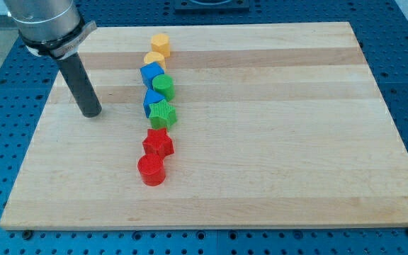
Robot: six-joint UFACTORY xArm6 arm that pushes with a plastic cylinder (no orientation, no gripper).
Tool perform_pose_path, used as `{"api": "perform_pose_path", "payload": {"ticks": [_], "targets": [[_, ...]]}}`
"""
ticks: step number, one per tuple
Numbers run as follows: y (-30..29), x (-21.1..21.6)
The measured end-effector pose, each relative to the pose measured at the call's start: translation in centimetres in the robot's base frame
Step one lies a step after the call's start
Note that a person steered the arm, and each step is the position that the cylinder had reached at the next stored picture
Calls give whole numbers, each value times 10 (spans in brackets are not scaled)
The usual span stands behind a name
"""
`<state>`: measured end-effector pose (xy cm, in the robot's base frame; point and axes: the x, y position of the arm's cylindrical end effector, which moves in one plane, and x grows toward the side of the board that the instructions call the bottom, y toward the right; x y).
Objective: Point at the center left
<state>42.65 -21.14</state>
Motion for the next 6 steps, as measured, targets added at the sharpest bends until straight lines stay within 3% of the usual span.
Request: {"api": "perform_pose_path", "payload": {"ticks": [2,4,5,6], "targets": [[2,-1],[37,-103],[37,-103],[73,-109]]}}
